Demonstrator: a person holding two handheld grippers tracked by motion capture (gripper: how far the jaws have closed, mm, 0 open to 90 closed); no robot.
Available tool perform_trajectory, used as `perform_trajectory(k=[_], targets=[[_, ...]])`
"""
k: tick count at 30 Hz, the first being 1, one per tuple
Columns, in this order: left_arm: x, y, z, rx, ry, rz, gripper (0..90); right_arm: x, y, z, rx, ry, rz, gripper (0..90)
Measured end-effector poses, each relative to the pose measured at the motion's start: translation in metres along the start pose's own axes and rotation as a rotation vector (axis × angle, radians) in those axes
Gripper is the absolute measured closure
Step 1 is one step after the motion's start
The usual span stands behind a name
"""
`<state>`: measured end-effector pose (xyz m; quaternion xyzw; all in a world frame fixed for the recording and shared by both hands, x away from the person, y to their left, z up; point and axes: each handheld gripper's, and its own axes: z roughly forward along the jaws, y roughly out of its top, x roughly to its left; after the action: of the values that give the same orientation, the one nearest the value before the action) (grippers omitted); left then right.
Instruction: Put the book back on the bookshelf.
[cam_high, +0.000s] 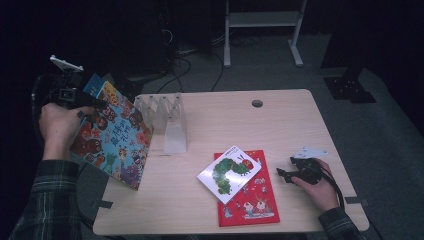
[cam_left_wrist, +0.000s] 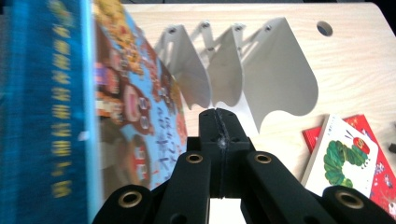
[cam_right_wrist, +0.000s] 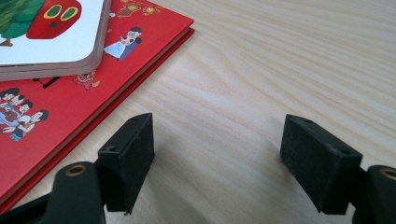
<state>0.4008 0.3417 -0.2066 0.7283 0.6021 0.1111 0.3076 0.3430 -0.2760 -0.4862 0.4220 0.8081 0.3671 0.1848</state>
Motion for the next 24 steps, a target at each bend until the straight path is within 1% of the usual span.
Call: perform_trajectory(k=[1,2,5,6,7,9,11,19,22,23,24], targets=[[0.000,0.000,0.000,0.000,0.000,0.000,90.0,0.000,0.000,0.000,0.000,0.000,0.000,25.0],[-0.005,-0.003,0.006,0.009,-0.013,0.014,90.0,0.000,0.000,0.000,0.002,0.004,-0.006,23.2],[-0.012,-0.007,0.015,0.016,-0.034,0.034,90.0,0.000,0.000,0.000,0.007,0.005,-0.004,20.7],[-0.015,-0.010,0.019,0.021,-0.038,0.044,90.0,0.000,0.000,0.001,0.009,0.006,-0.005,20.6],[-0.015,-0.010,0.019,0.021,-0.038,0.044,90.0,0.000,0.000,0.001,0.009,0.006,-0.005,20.6],[-0.021,-0.014,0.028,0.031,-0.061,0.067,90.0,0.000,0.000,0.001,0.008,0.006,-0.011,19.9],[-0.026,-0.018,0.034,0.041,-0.073,0.085,90.0,0.000,0.000,0.001,0.009,0.007,-0.007,19.5],[-0.045,-0.031,0.059,0.085,-0.097,0.151,90.0,0.000,0.000,0.001,0.010,0.007,-0.010,18.2],[-0.052,-0.038,0.069,0.093,-0.112,0.170,90.0,0.000,0.000,0.001,0.012,0.007,-0.010,17.1],[-0.052,-0.038,0.069,0.093,-0.112,0.170,90.0,0.000,0.000,0.001,0.012,0.007,-0.010,17.1],[-0.057,-0.042,0.076,0.099,-0.118,0.189,90.0,0.000,0.000,0.001,0.013,0.007,-0.011,16.3]])
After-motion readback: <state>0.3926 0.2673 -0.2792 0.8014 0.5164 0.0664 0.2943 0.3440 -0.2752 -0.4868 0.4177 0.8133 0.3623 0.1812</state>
